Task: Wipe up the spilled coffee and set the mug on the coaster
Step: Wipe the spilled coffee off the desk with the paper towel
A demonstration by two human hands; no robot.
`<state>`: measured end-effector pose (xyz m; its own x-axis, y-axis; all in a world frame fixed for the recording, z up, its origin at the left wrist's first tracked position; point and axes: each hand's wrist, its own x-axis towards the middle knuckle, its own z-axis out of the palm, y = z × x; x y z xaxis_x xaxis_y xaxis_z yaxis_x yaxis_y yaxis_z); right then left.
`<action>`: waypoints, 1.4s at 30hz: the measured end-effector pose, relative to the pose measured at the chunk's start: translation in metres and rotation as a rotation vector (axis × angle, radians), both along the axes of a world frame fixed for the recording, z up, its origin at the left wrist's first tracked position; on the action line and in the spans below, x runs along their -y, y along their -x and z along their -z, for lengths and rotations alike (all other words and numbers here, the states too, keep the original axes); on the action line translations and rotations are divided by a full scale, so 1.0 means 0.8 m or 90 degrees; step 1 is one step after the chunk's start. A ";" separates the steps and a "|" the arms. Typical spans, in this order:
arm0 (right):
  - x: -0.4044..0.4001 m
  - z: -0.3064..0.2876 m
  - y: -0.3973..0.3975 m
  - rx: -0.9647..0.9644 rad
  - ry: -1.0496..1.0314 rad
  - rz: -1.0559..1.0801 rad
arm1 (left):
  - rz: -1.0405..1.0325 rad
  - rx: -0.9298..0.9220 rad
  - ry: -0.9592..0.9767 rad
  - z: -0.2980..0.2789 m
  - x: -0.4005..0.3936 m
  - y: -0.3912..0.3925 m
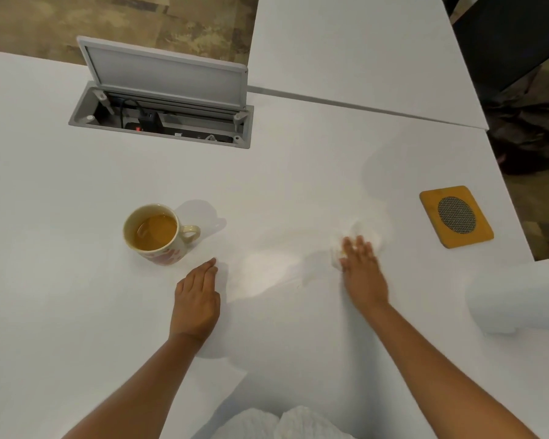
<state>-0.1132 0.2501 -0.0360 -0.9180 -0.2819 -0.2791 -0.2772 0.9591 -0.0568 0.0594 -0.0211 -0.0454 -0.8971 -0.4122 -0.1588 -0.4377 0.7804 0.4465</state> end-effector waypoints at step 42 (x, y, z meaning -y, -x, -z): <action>0.161 -0.006 -0.131 0.098 0.324 -0.195 | -0.014 -0.035 -0.011 0.003 -0.001 0.000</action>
